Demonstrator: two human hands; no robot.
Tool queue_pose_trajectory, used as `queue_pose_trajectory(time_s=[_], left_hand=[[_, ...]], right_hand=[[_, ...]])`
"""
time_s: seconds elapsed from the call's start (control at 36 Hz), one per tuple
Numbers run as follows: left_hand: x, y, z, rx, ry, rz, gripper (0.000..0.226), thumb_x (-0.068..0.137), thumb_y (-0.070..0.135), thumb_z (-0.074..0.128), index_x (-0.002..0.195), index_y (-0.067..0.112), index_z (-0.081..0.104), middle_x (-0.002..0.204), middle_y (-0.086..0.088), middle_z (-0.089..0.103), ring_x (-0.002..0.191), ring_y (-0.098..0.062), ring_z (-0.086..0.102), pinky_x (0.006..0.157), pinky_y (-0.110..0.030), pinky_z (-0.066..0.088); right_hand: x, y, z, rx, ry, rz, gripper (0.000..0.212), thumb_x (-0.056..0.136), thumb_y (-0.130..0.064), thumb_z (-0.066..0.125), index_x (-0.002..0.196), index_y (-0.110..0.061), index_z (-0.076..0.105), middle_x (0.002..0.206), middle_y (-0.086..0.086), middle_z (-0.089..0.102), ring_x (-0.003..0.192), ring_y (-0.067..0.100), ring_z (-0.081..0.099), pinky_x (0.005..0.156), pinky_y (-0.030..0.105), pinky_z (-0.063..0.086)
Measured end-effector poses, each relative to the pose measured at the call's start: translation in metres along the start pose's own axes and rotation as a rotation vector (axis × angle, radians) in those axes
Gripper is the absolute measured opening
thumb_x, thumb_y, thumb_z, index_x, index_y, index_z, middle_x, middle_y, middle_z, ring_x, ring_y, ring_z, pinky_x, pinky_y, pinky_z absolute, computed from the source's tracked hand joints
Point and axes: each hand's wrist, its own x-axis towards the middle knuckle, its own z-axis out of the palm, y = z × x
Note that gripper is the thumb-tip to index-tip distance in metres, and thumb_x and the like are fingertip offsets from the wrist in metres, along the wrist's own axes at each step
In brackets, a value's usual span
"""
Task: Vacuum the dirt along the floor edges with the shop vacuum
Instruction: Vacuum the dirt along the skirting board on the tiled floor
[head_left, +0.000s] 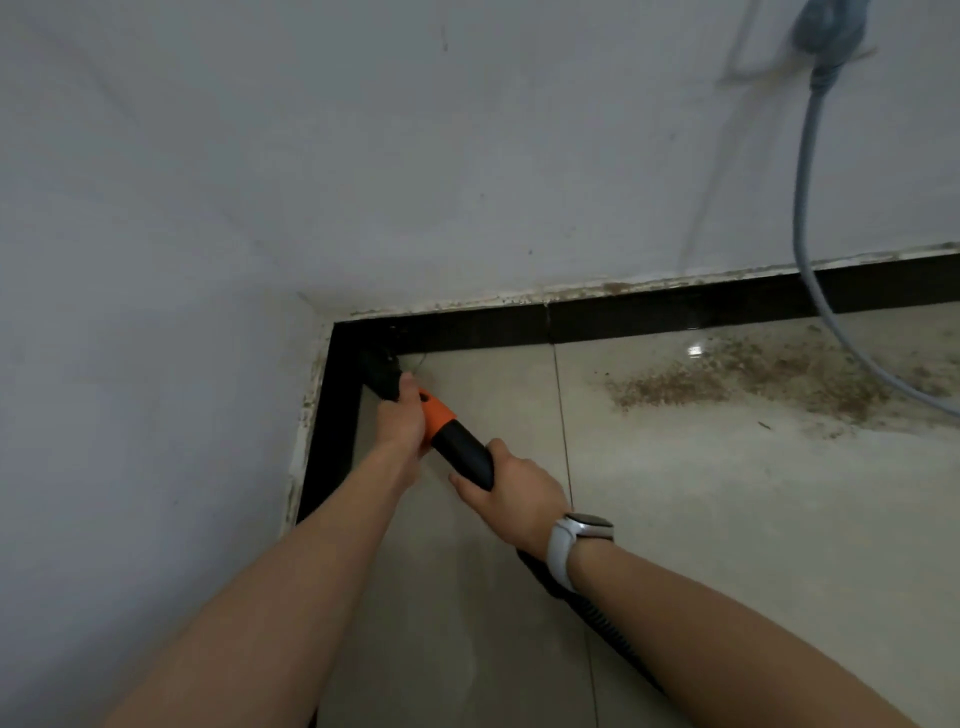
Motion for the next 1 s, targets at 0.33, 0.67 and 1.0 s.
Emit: queue_pose_trajectory(time_s=[0.33, 0.67, 1.0], left_hand=[[0.0, -0.012, 0.021, -0.065, -0.039, -0.077, 0.044, 0.101, 0.04, 0.039, 0.127, 0.005, 0.043, 0.105, -0.012, 0.052, 0.09, -0.024, 0.054, 0.088, -0.041, 0.05], [-0.072, -0.024, 0.093, -0.037, -0.281, -0.116, 0.044, 0.102, 0.034, 0.041, 0.136, 0.007, 0.033, 0.1, -0.011, 0.052, 0.08, -0.021, 0.054, 0.069, -0.04, 0.049], [-0.124, -0.029, 0.155, 0.041, -0.476, -0.161, 0.038, 0.103, 0.03, 0.038, 0.134, 0.009, 0.034, 0.109, -0.011, 0.051, 0.086, -0.024, 0.054, 0.06, -0.038, 0.047]], right_hand=[[-0.001, 0.011, -0.013, -0.081, 0.001, 0.043, 0.035, 0.093, -0.053, 0.049, 0.097, -0.021, 0.036, 0.09, 0.005, 0.06, 0.071, 0.023, 0.052, 0.06, 0.028, 0.036], [-0.051, 0.059, -0.083, -0.318, 0.138, 0.118, 0.033, 0.095, -0.052, 0.046, 0.096, -0.022, 0.033, 0.089, 0.004, 0.062, 0.071, 0.026, 0.054, 0.06, 0.031, 0.036], [-0.095, 0.106, -0.116, -0.328, 0.259, 0.229, 0.033, 0.094, -0.054, 0.045, 0.096, -0.023, 0.034, 0.066, -0.008, 0.041, 0.059, 0.021, 0.046, 0.046, 0.028, 0.03]])
